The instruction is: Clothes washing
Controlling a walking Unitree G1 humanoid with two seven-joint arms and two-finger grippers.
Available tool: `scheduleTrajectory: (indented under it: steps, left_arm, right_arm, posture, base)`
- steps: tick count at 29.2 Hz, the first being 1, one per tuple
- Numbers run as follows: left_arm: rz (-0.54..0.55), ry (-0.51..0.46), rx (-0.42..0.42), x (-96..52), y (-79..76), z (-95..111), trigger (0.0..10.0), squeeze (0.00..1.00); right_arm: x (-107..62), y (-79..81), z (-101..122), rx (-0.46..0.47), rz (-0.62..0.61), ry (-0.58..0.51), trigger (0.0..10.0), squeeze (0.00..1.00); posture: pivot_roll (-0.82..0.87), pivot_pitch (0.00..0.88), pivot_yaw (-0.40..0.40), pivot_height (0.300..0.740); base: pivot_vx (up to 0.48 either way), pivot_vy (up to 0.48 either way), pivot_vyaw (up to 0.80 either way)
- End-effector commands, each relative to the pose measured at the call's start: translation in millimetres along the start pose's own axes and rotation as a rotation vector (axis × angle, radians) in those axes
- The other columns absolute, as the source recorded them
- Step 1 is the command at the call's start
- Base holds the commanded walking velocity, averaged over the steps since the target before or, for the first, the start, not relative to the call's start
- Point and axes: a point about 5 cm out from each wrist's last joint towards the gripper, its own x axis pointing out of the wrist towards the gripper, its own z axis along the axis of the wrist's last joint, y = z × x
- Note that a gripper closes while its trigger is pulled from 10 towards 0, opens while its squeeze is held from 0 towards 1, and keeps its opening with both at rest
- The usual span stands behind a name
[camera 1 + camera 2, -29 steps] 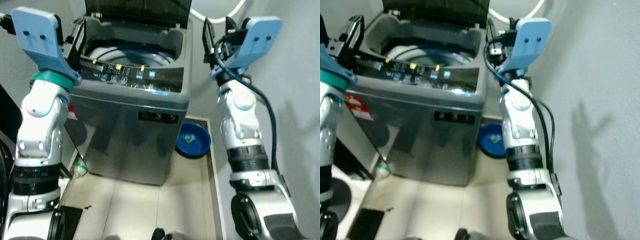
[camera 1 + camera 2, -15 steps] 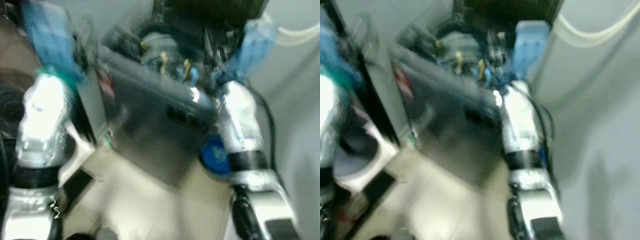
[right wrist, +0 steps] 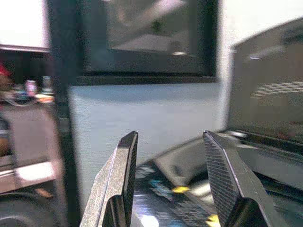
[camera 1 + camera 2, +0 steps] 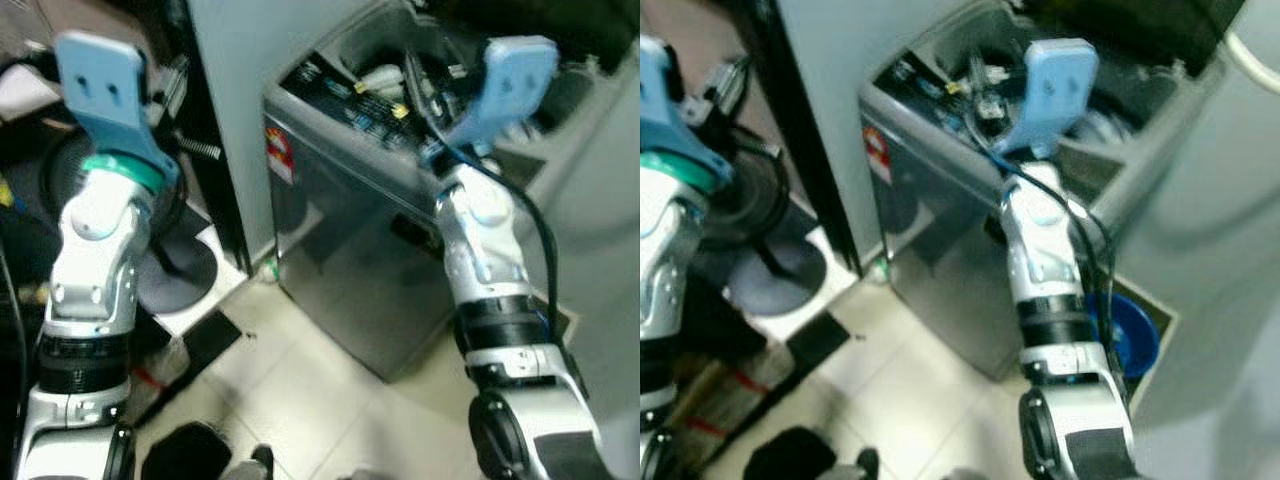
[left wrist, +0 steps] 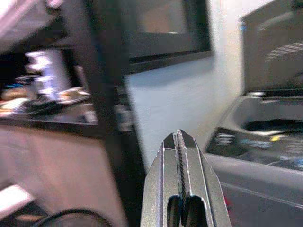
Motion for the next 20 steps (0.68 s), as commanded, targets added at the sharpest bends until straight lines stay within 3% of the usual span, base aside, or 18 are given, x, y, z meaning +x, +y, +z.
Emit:
scheduleTrajectory:
  steps: [1, 20]
  left_arm:
    - [0.003, 0.013, 0.009, -0.4, 0.8, -2.1, 10.0, 0.0]
    - [0.01, 0.012, 0.019, 0.9, 1.9, -1.1, 10.0, 0.0]
  right_arm:
    - [-0.3, 1.3, -1.7, 0.001, 0.004, 0.009, 10.0, 0.0]
    - [0.7, 3.1, -1.6, 0.008, 0.014, 0.007, 10.0, 0.0]
  posture:
    - [0.13, 0.061, -0.01, 0.74]
    - [0.13, 0.05, -0.011, 0.74]
  base:
    - [0.0, 0.0, 0.8]
    - [0.0, 0.0, 0.8]
